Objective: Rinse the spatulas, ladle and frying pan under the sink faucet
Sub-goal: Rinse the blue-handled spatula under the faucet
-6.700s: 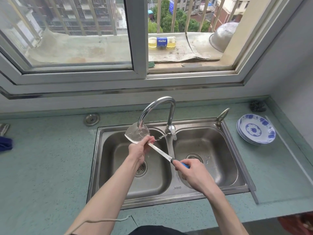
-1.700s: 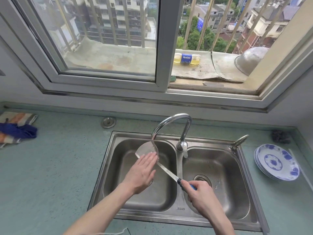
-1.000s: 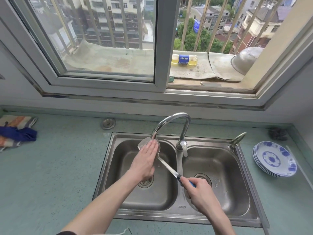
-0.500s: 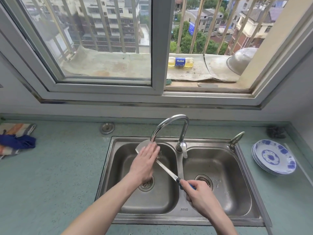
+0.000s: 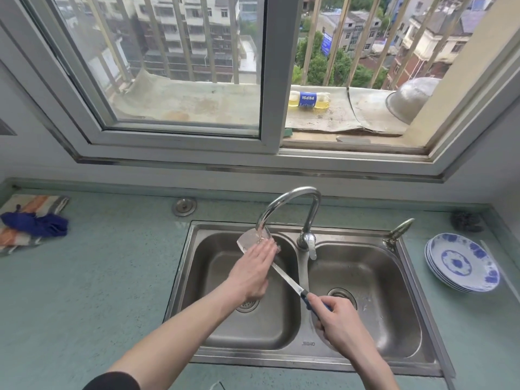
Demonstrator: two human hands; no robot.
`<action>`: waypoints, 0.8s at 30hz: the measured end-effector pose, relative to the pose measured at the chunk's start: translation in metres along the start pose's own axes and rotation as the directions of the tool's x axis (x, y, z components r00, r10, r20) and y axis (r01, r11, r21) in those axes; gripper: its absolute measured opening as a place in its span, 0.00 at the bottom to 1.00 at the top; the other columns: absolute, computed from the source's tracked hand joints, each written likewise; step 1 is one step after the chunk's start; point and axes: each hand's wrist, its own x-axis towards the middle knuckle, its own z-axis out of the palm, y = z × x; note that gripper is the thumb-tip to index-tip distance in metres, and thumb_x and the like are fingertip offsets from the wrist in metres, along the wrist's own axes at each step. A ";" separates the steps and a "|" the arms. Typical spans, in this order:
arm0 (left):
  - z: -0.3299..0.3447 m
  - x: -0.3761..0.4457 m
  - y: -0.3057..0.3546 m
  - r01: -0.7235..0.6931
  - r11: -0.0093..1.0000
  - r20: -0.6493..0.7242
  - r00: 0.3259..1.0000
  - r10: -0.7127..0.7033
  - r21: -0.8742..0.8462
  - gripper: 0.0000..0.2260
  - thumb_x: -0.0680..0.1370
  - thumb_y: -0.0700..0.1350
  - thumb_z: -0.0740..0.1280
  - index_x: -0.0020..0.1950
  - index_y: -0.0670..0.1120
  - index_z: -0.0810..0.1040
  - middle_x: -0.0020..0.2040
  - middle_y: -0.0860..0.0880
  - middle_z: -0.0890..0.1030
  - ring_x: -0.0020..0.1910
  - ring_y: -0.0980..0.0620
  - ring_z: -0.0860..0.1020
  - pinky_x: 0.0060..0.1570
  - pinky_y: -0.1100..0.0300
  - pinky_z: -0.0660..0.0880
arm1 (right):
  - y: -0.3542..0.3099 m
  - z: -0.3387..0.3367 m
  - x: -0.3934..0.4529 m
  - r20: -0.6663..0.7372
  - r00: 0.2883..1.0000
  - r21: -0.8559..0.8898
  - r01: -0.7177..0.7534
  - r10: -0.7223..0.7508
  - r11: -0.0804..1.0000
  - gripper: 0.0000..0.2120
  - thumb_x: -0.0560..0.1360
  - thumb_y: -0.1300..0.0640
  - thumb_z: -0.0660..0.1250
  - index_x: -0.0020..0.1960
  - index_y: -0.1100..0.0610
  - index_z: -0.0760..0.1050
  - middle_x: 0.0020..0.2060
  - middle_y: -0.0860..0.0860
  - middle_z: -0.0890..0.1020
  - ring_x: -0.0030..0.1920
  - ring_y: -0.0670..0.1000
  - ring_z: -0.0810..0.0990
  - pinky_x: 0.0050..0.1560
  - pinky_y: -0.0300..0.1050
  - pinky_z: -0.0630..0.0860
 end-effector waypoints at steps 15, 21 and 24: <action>-0.003 -0.005 -0.011 0.162 0.987 -0.048 0.986 -0.162 -0.015 0.41 0.79 0.47 0.62 0.83 0.41 0.39 0.83 0.43 0.38 0.82 0.45 0.37 0.81 0.50 0.38 | 0.001 0.007 -0.001 0.016 1.000 0.023 0.021 -0.021 1.000 0.34 0.71 0.30 0.62 0.43 0.64 0.76 0.26 0.49 0.68 0.31 0.51 0.64 0.36 0.51 0.61; 0.000 0.000 0.005 0.153 0.987 0.030 0.988 -0.152 -0.038 0.43 0.79 0.52 0.64 0.83 0.41 0.40 0.84 0.43 0.40 0.83 0.46 0.39 0.81 0.50 0.42 | -0.006 0.008 -0.001 -0.032 0.998 -0.040 0.056 -0.057 0.998 0.37 0.69 0.29 0.59 0.41 0.66 0.75 0.25 0.48 0.69 0.29 0.50 0.64 0.35 0.47 0.63; -0.005 0.001 -0.015 0.267 0.962 0.006 0.963 -0.268 0.055 0.44 0.78 0.51 0.64 0.82 0.39 0.38 0.83 0.40 0.38 0.82 0.43 0.38 0.81 0.47 0.44 | -0.001 0.008 -0.005 -0.003 0.999 -0.038 0.039 -0.039 0.999 0.36 0.69 0.28 0.60 0.41 0.65 0.74 0.25 0.47 0.69 0.29 0.50 0.65 0.36 0.47 0.63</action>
